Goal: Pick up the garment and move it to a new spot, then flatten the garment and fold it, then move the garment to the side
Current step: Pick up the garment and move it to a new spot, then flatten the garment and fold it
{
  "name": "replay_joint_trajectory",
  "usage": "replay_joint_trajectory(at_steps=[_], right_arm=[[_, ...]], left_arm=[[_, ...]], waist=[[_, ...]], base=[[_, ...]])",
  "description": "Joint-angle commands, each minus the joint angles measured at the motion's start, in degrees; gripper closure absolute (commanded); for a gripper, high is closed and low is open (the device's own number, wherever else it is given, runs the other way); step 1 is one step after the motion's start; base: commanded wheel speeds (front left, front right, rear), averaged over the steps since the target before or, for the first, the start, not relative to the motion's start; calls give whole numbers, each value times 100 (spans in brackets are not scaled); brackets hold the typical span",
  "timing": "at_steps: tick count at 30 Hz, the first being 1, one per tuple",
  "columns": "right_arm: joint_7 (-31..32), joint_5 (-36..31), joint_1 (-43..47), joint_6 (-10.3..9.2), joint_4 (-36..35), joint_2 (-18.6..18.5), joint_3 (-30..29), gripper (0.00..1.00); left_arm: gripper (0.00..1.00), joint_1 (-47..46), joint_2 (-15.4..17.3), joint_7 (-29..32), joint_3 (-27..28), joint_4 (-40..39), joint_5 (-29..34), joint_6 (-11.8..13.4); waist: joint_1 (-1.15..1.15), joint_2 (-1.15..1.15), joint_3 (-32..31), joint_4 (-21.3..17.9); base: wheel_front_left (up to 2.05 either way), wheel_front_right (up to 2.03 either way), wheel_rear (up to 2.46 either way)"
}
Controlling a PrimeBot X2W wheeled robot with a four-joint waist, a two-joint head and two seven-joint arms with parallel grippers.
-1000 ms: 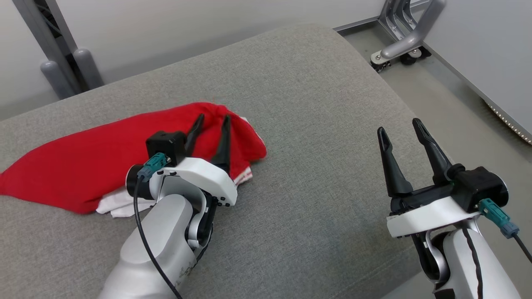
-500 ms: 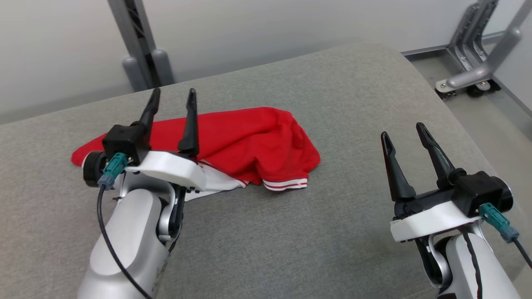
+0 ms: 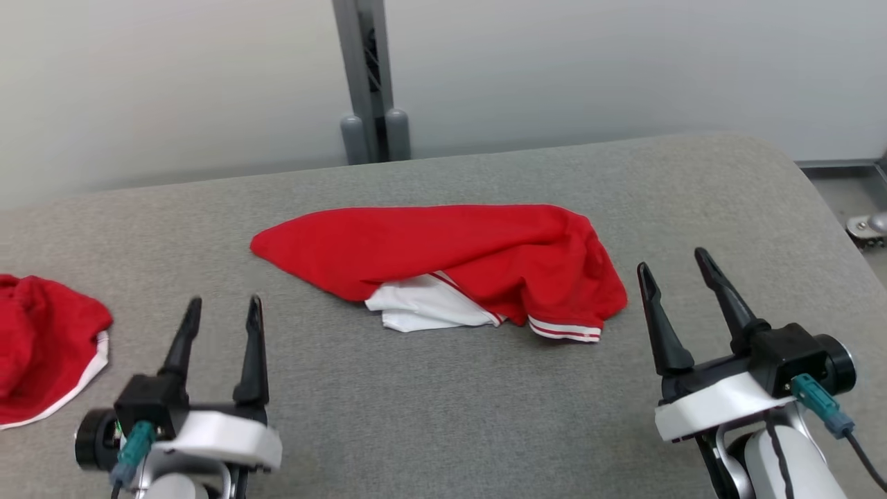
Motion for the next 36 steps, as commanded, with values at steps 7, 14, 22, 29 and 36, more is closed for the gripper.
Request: replay_joint_trajectory(at_steps=[7, 14, 22, 29, 36], right_arm=[[-14, 23, 203, 1, 113, -41, 105, 0], [-14, -38, 129, 1, 161, -41, 142, 0], [-14, -4, -102, 1, 232, -111, 599, 0], [-14, 144, -767, 1, 824, -416, 1411, 0], [-13, 452, -1441, 0, 1918, -618, 2037, 0]], left_arm=[[0, 542, -93, -16, 241, -187, 178, -106], [0, 391, -103, -16, 107, -269, 23, -13], [0, 253, -106, -16, -135, -264, -6, -18], [0, 64, -106, -16, -425, -196, -54, 1], [0, -155, -105, -16, -700, -169, -167, -19]], waist=[[0, 0, -114, 299], [0, 0, -108, 428], [0, 0, 80, 671], [0, 0, 515, 1062], [0, 0, 849, 1498]], base=[[0, 0, 0], [0, 0, 0], [0, 0, 0], [0, 0, 0], [0, 0, 0]])
